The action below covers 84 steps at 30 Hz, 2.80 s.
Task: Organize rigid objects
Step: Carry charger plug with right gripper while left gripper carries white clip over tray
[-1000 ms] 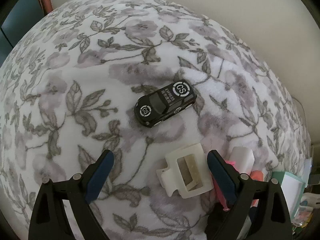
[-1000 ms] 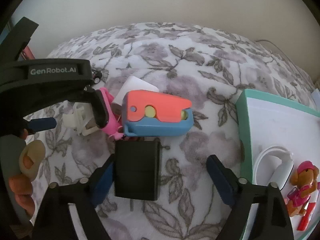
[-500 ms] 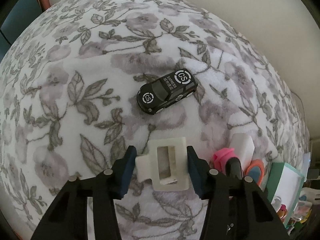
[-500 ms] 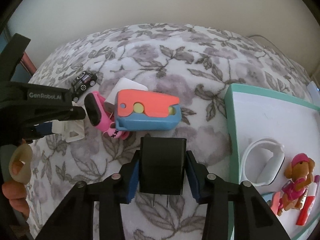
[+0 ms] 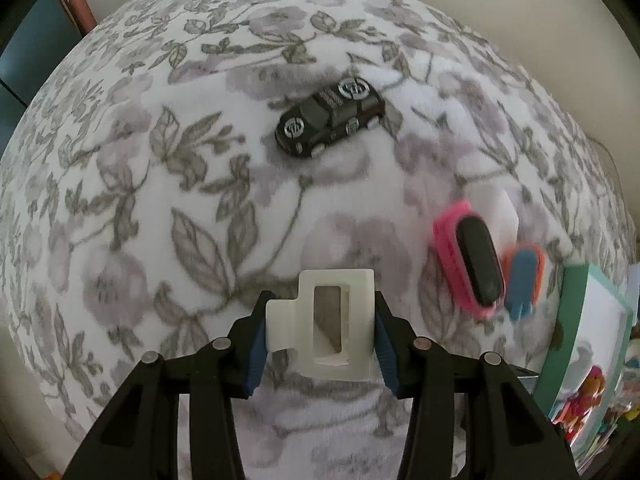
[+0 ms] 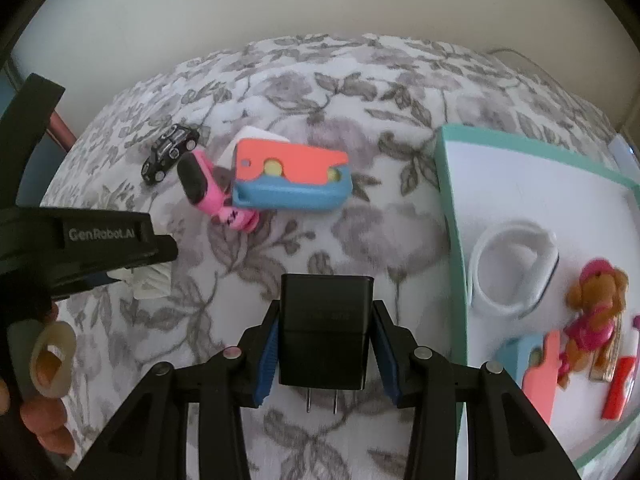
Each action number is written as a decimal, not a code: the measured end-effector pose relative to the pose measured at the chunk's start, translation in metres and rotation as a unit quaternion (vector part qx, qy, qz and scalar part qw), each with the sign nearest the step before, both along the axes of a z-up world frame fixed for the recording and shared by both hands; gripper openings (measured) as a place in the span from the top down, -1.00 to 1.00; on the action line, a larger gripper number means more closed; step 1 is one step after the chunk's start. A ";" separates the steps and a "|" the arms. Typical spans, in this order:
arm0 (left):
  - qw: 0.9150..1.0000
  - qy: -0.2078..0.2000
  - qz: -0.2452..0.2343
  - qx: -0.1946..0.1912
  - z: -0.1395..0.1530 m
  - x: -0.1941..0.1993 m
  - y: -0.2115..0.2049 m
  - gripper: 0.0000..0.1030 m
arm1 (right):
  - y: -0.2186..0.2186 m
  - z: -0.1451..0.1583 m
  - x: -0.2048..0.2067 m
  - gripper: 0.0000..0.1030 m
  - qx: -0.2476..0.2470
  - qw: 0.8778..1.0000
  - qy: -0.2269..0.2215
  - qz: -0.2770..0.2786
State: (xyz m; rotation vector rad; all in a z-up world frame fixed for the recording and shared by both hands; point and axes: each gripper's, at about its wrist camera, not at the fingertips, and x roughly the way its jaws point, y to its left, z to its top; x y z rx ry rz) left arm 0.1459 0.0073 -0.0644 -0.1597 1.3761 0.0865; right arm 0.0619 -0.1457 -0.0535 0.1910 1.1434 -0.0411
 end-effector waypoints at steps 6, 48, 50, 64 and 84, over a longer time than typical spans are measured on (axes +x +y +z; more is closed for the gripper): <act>1.000 0.011 -0.002 -0.012 0.000 -0.019 -0.004 0.07 | 0.002 0.000 -0.016 0.14 0.007 1.000 0.011 -0.003; 0.980 -0.083 -0.160 -0.080 0.105 -0.081 -0.147 0.07 | -0.186 0.061 -0.081 0.16 0.011 0.973 -0.023 -0.227; 0.978 -0.072 -0.178 -0.086 0.100 -0.087 -0.163 0.07 | -0.199 0.062 -0.087 0.16 0.005 0.969 -0.023 -0.244; 0.966 -0.029 -0.247 -0.074 0.071 -0.115 -0.219 0.06 | -0.226 0.058 -0.096 0.15 -0.017 0.962 -0.020 -0.272; 0.957 -0.047 -0.281 -0.056 0.044 -0.108 -0.252 0.04 | -0.236 0.044 -0.087 0.15 -0.013 0.963 -0.004 -0.268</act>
